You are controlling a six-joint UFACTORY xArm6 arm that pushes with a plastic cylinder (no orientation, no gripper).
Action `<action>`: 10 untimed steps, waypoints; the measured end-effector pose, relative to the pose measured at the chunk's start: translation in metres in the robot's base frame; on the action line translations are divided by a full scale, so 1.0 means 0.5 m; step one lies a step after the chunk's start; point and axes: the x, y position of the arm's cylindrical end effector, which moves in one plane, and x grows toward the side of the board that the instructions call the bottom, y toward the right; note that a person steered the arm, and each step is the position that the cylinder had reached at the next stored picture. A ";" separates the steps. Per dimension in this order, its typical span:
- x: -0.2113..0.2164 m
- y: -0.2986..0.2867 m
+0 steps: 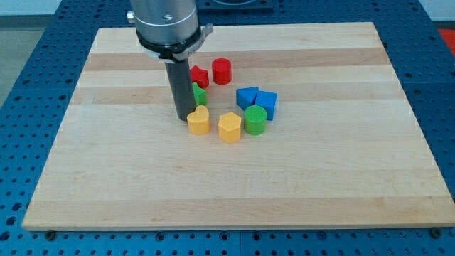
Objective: Separate the red and green star from each other
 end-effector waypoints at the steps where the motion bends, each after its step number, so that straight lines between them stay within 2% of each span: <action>1: 0.000 0.013; 2: 0.000 0.008; 3: 0.020 -0.062; 4: 0.022 -0.184; 5: -0.034 -0.294; 7: -0.194 -0.303; 8: -0.205 -0.269; 10: -0.150 -0.195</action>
